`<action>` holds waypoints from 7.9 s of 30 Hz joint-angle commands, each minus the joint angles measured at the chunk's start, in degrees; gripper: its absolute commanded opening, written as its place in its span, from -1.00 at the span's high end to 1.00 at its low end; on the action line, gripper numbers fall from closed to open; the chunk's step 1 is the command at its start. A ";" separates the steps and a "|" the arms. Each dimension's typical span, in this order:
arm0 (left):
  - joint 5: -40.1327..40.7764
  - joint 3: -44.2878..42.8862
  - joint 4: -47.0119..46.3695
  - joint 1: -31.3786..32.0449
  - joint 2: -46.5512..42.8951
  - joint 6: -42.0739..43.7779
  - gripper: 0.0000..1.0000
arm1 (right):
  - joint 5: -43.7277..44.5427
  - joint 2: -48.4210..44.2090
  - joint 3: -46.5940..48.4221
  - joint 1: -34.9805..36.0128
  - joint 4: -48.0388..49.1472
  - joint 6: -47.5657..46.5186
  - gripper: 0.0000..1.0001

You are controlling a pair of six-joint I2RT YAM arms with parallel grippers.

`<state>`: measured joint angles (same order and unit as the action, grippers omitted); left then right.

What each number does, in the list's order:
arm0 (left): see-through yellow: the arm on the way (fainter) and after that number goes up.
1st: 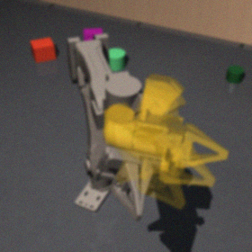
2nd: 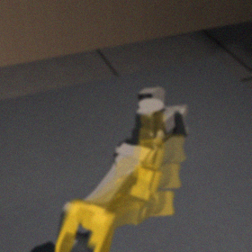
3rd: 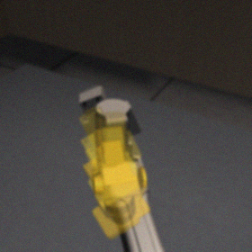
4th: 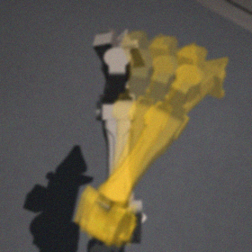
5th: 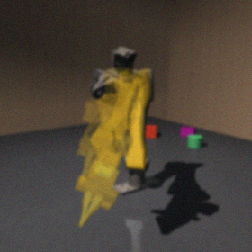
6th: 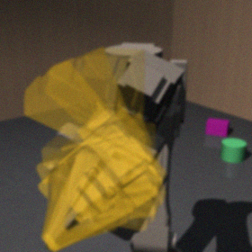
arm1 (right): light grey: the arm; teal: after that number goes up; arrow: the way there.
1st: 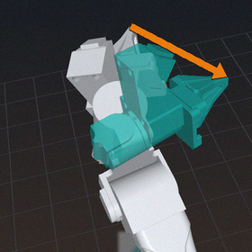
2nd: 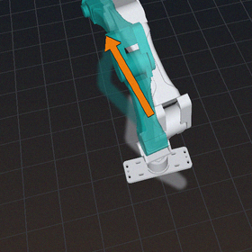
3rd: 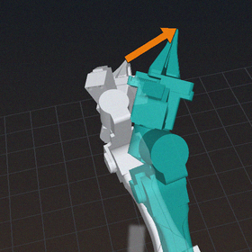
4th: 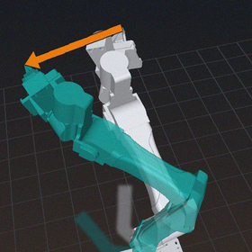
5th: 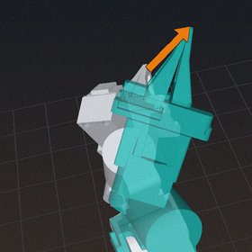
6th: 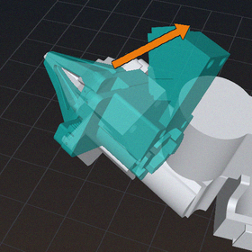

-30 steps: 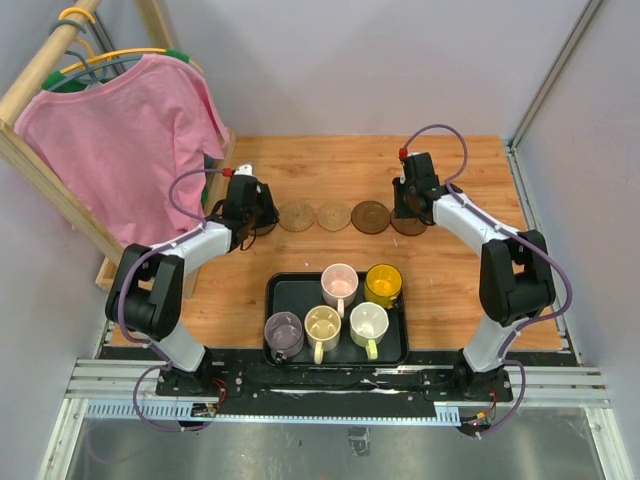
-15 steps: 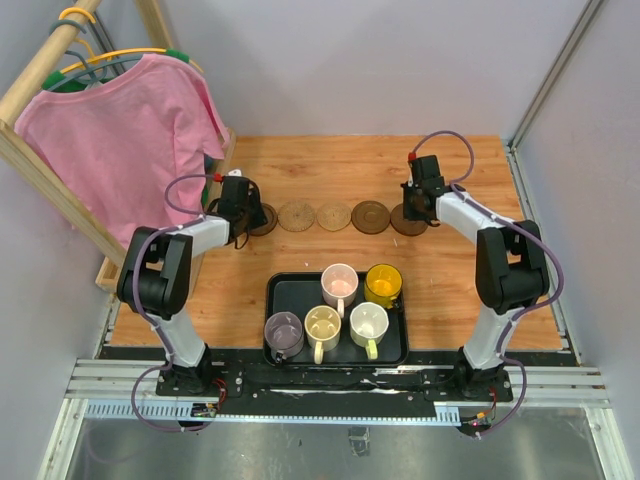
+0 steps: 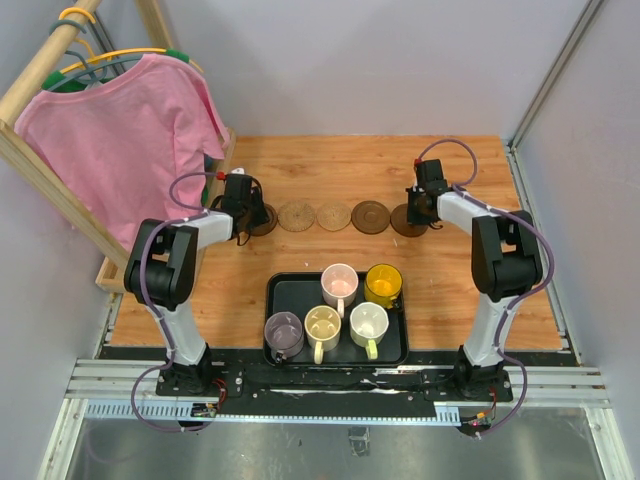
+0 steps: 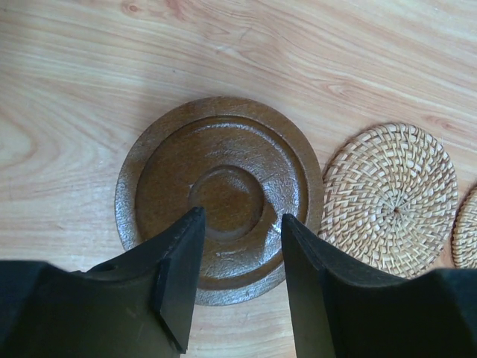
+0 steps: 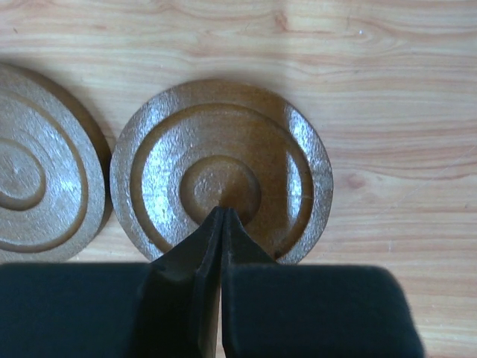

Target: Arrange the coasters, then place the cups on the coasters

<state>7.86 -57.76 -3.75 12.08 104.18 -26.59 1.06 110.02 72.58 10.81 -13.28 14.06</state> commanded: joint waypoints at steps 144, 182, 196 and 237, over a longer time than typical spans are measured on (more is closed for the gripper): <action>-4.35 0.63 -0.38 -0.30 0.06 1.09 0.02 | -1.43 6.79 12.94 9.06 -2.46 -4.48 0.98; -1.32 -3.06 0.93 -0.43 1.58 -0.63 0.02 | -6.50 -5.42 6.37 9.67 1.00 -7.03 0.87; -0.34 -4.99 1.12 -1.27 3.76 -0.51 0.01 | -4.31 -8.20 2.67 9.67 2.27 -6.91 0.87; -12.71 3.84 -0.81 -0.13 -12.53 -0.12 0.02 | -4.74 -17.78 -7.72 9.67 2.75 -3.20 0.85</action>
<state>-2.92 -57.14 -4.32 10.76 96.12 -26.87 -3.25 95.31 68.71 20.47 -10.81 8.80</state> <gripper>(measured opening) 0.488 0.073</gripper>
